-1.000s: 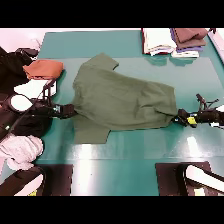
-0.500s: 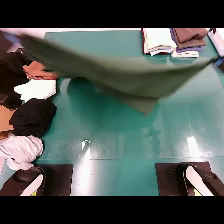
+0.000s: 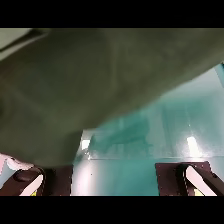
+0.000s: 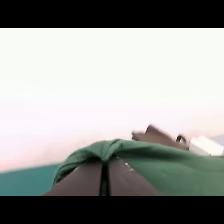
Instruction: Fold the shirts.
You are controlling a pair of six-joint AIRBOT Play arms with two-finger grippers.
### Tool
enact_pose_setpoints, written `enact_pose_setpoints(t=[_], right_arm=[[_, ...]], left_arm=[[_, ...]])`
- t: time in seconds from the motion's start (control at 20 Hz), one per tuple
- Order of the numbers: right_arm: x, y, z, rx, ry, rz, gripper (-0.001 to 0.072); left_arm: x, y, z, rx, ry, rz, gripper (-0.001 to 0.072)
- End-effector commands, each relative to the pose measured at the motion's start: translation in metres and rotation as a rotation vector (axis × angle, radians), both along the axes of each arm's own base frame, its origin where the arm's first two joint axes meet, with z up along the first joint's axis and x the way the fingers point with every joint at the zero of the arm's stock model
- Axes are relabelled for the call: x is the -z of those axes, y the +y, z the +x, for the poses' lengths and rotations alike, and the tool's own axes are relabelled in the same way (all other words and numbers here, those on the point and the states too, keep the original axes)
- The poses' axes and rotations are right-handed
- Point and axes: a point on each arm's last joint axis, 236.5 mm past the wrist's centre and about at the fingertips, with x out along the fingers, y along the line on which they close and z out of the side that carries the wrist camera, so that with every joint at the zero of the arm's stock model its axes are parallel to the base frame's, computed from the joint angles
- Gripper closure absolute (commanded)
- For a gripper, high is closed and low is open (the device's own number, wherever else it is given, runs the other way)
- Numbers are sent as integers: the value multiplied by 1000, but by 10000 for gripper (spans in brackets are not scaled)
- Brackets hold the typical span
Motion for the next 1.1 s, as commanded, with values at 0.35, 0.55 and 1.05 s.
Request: enact_pose_setpoints(t=[0.35, 0.55, 1.05], right_arm=[[285, -47, 136, 23, 805, 130, 698], [419, -27, 177, -13, 1012, 155, 697], [428, -22, 199, -45, 1016, 167, 698]], left_arm=[[371, -34, 243, -20, 989, 133, 686], [490, -35, 288, -28, 1200, 86, 686], [548, 8, 259, 71, 1415, 119, 686]])
